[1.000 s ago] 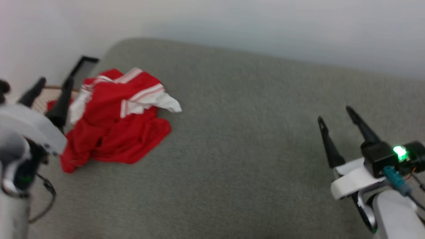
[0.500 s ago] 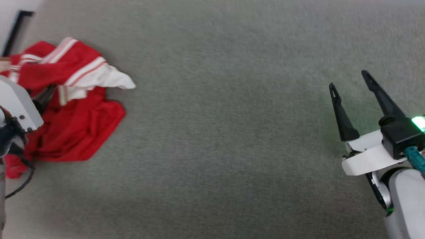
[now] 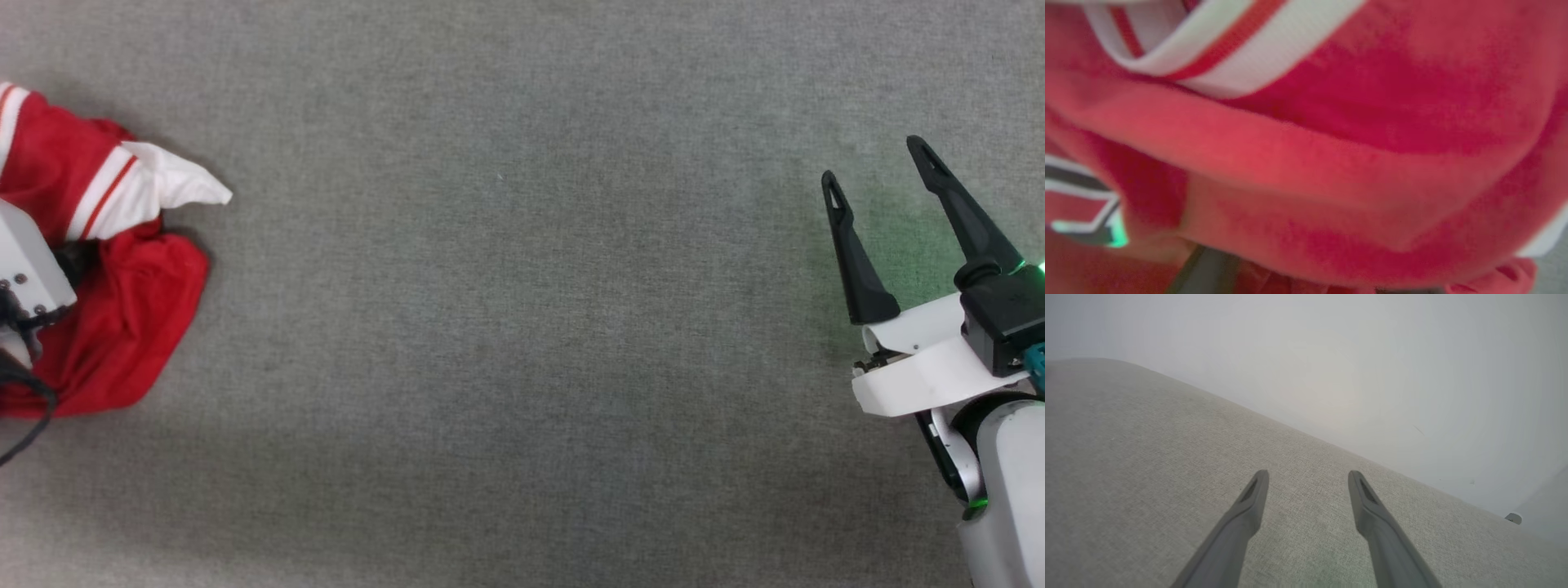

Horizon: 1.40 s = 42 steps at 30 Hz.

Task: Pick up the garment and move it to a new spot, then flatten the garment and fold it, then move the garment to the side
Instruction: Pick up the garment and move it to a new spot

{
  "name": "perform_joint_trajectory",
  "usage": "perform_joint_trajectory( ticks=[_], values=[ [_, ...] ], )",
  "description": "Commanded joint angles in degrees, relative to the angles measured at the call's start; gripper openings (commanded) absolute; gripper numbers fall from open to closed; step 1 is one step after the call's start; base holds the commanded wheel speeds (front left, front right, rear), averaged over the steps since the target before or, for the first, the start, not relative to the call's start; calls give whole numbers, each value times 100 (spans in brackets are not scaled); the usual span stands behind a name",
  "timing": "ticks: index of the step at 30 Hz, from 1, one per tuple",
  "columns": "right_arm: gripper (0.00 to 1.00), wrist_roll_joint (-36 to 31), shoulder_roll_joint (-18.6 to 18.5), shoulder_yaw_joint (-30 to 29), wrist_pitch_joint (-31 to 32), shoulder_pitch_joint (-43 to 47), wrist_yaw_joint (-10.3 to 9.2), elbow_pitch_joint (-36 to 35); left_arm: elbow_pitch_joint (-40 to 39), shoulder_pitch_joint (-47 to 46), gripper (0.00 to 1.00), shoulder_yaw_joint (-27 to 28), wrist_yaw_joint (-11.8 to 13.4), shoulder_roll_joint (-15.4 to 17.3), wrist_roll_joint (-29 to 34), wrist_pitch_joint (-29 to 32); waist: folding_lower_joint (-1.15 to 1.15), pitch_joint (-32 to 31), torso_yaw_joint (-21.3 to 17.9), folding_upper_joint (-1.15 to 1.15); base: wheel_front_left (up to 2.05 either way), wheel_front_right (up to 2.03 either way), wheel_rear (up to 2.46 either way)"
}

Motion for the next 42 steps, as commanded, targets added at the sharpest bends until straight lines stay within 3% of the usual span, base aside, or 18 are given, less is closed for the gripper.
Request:
perform_joint_trajectory(
  ticks=[1, 7, 8, 9, 10, 15, 24, 33, 42],
  values=[
    [100, 43, -27, -5, 19, -53, -4, -29, 249, 151, 100, -175, -14, -311, -8, 28, 0, 33, -29, 0, 0, 0, 0],
    [100, 75, -23, -31, 69, 33, -4, -19, 694, 1, 100, -271, -87, -375, -53, -171, 0, -56, 5, 0, 0, 0, 0],
    [100, 71, -10, -30, 73, 58, -4, -14, 726, -27, 66, -300, -87, -331, -16, -241, 0, -83, 10, 0, 0, 0, 0],
    [100, 69, -2, -33, 70, 82, -4, 4, 739, -68, 50, -316, -101, -311, -18, -306, 0, -125, 20, 0, 0, 0, 0],
    [100, 71, 3, -36, 69, 110, -4, 23, 733, -99, 0, -334, -114, -276, -22, -380, 0, -168, 31, 0, 0, 0, 0],
    [100, 108, 63, -21, 17, 240, -4, 152, 569, -213, 0, -463, -134, 92, 37, -799, 0, -503, 85, 0, 0, 0, 0],
    [100, 172, 199, -51, -99, 567, -4, 419, -425, -212, 0, -832, -140, 634, -5, -1239, 0, -1260, 243, 0, 0, 0, 0],
    [100, 178, 368, 1, -209, 803, -4, 664, -1763, -367, 0, -880, 22, 1006, 198, -1165, 0, -1979, 350, 0, 0, 0, 0],
    [100, 123, 482, -88, -310, 823, -4, 784, -3139, -357, 0, -916, 288, 1177, 128, -584, 0, -2418, 230, 0, 0, 0, 0]
  ],
)
